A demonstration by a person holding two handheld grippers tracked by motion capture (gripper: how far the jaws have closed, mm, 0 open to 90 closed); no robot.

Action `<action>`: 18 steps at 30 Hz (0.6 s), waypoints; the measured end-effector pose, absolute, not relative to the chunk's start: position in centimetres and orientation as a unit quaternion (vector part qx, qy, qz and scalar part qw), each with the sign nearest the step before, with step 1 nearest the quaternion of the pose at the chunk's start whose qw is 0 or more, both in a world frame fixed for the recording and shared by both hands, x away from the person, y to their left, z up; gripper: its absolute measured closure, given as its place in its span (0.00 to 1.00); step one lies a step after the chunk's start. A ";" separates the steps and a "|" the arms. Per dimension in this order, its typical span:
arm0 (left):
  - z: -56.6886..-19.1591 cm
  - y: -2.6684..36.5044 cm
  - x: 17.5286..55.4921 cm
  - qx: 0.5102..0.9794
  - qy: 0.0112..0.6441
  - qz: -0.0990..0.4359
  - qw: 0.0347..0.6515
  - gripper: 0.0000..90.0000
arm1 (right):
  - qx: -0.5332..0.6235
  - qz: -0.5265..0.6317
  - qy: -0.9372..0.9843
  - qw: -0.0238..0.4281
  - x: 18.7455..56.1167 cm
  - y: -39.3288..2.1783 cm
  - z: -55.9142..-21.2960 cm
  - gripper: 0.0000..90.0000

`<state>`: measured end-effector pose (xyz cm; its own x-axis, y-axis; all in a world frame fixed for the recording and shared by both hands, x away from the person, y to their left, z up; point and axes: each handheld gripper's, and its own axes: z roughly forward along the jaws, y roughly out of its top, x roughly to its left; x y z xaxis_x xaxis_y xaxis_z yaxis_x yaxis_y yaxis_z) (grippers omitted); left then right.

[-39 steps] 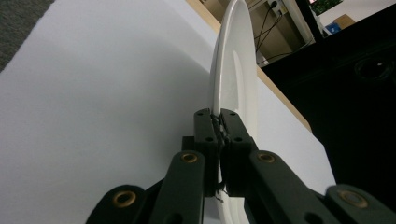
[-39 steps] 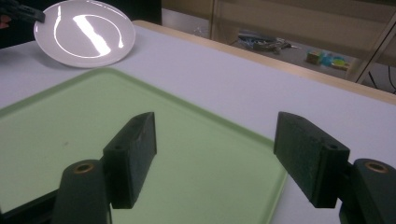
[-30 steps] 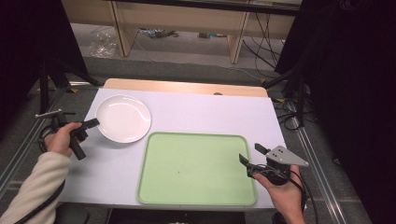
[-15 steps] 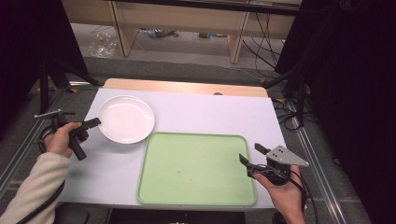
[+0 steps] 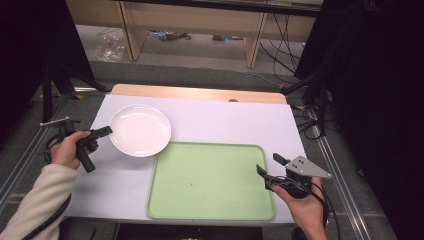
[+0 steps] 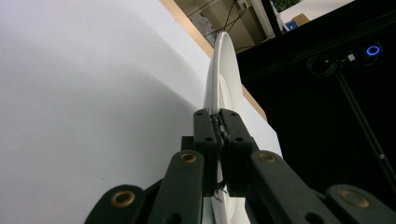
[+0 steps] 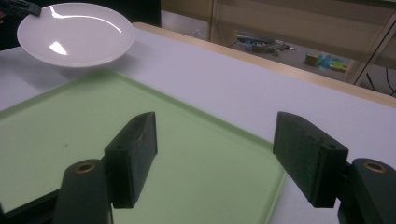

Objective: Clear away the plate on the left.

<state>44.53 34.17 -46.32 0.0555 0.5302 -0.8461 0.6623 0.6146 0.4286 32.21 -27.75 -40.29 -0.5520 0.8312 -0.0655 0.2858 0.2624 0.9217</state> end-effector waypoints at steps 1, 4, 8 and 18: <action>-46.4 34.1 44.6 0.432 0.675 -0.065 0.595 0.96 | 0.382 0.476 0.742 0.278 32.1 -27.7 -40.3 0.35; -46.2 33.9 44.5 0.443 0.680 -0.061 0.581 0.96 | 0.382 0.476 0.741 0.278 32.1 -27.7 -40.3 0.35; -46.0 33.3 44.4 0.438 0.677 -0.065 0.587 0.95 | 0.382 0.476 0.742 0.278 32.1 -27.7 -40.3 0.35; -45.6 31.8 44.1 0.455 0.668 -0.078 0.584 0.95 | 0.382 0.477 0.741 0.277 32.1 -27.7 -40.3 0.35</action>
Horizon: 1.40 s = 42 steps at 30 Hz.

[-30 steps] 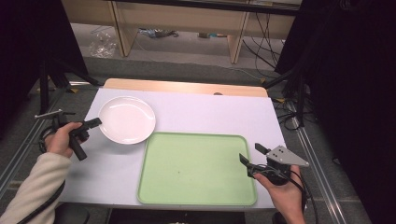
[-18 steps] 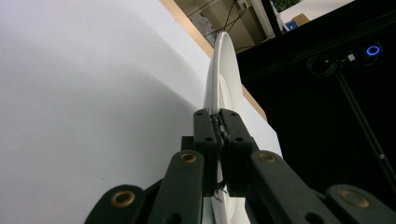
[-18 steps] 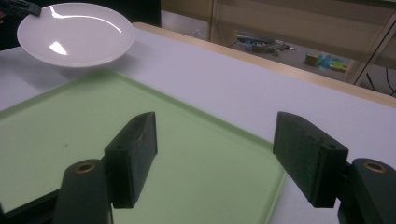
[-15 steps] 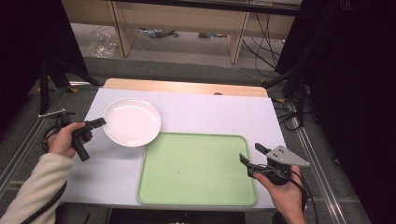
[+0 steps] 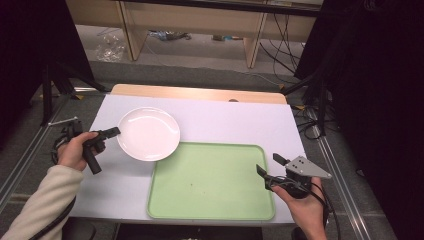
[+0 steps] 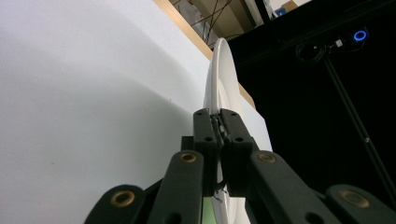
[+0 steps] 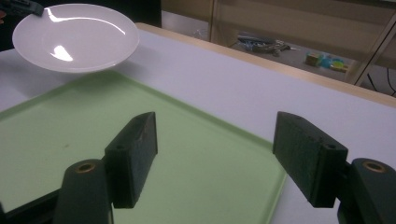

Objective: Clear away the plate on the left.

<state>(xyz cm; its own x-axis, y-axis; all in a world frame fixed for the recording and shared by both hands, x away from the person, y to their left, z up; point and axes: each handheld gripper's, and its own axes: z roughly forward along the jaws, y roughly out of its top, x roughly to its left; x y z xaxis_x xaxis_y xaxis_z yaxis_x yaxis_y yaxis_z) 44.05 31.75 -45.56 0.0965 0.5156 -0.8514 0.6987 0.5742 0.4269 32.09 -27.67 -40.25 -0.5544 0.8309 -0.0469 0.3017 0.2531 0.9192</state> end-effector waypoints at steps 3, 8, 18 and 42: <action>-45.5 31.4 44.0 0.453 0.664 -0.085 0.589 0.95 | 0.382 0.477 0.741 0.277 32.1 -27.7 -40.2 0.35; -45.4 31.0 43.9 0.459 0.660 -0.089 0.588 0.95 | 0.382 0.478 0.740 0.280 32.1 -27.7 -40.2 0.35; -45.3 30.2 43.7 0.462 0.655 -0.099 0.590 0.95 | 0.377 0.472 0.744 0.285 32.0 -27.8 -40.1 0.35; -45.2 28.4 43.4 0.478 0.649 -0.125 0.578 0.95 | 0.381 0.477 0.742 0.277 32.0 -27.7 -40.0 0.35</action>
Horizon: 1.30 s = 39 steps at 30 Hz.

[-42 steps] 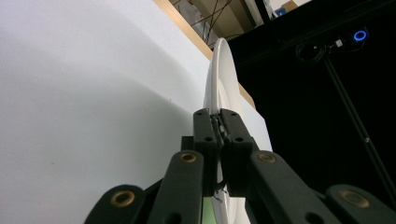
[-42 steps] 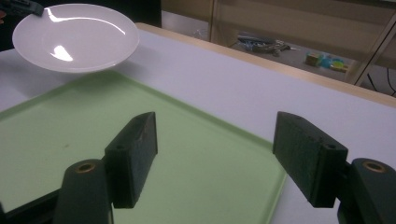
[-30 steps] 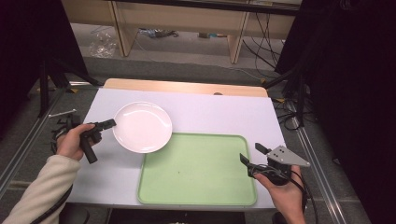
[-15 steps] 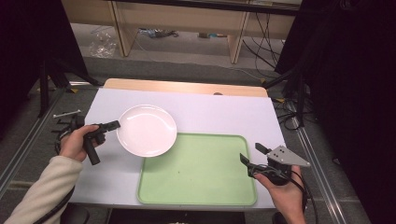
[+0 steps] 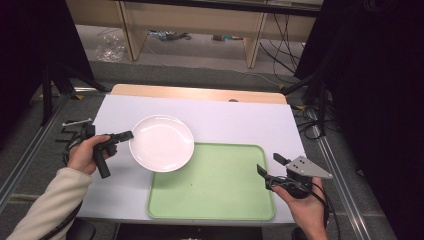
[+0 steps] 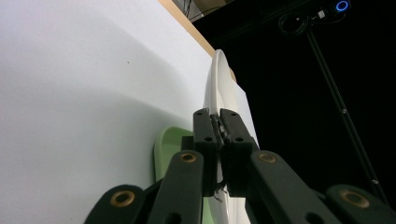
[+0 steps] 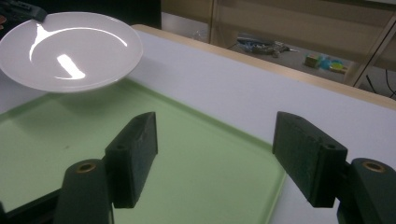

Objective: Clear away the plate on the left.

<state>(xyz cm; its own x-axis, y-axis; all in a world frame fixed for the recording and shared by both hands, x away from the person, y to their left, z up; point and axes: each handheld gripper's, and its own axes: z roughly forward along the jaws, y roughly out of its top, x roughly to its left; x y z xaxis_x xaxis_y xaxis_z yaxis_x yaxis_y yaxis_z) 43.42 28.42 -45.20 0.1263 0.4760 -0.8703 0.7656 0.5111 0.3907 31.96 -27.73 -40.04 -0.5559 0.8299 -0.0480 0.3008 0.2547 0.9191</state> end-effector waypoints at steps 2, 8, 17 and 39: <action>-45.3 28.4 43.4 0.481 0.647 -0.126 0.578 0.95 | 0.380 0.478 0.742 0.278 32.0 -27.7 -40.0 0.35; -45.3 28.0 43.4 0.479 0.644 -0.131 0.581 0.95 | 0.380 0.479 0.740 0.280 32.0 -27.7 -40.0 0.35; -45.3 27.7 43.3 0.490 0.642 -0.134 0.574 0.95 | 0.380 0.480 0.739 0.281 31.9 -27.7 -40.0 0.35; -46.0 24.3 43.4 0.533 0.633 -0.141 0.543 0.96 | 0.381 0.481 0.738 0.281 31.9 -27.8 -40.0 0.36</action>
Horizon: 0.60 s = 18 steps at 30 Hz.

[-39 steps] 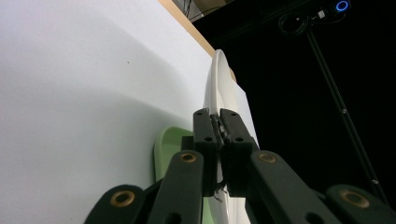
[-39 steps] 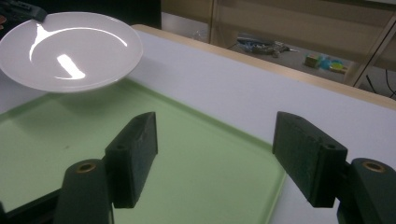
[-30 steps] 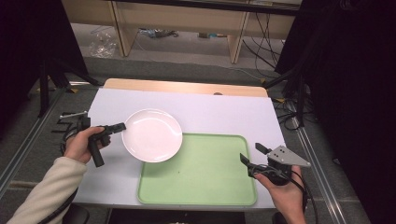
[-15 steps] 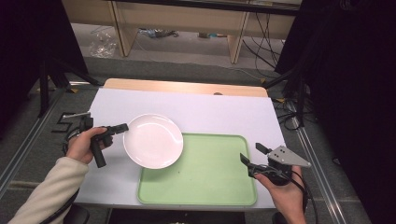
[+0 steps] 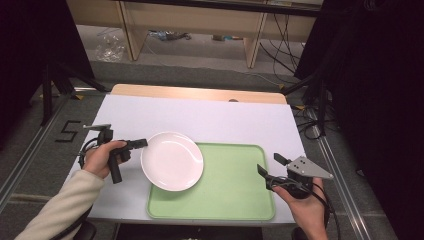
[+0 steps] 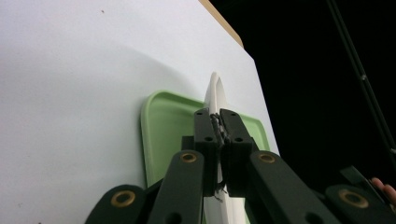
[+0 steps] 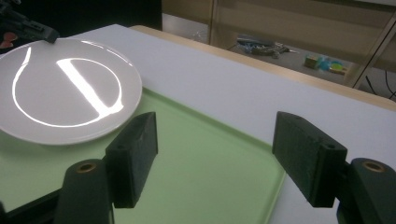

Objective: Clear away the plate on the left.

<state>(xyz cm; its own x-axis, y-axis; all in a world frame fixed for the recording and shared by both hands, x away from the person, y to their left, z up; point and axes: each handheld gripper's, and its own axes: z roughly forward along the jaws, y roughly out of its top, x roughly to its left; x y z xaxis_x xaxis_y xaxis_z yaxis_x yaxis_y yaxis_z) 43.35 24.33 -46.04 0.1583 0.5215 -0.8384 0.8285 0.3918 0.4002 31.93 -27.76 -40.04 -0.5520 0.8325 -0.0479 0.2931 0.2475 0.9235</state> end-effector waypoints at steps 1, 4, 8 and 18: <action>-46.0 24.1 43.3 0.532 0.633 -0.140 0.544 0.96 | 0.381 0.480 0.739 0.281 31.9 -27.7 -40.0 0.36; -46.1 23.8 43.4 0.533 0.632 -0.147 0.543 0.96 | 0.380 0.479 0.740 0.280 31.8 -27.8 -39.9 0.36; -46.0 23.7 43.4 0.533 0.630 -0.148 0.545 0.96 | 0.381 0.476 0.743 0.277 31.8 -27.8 -39.8 0.36; -46.1 23.3 43.5 0.532 0.628 -0.151 0.548 0.96 | 0.381 0.476 0.743 0.277 31.8 -27.8 -39.8 0.36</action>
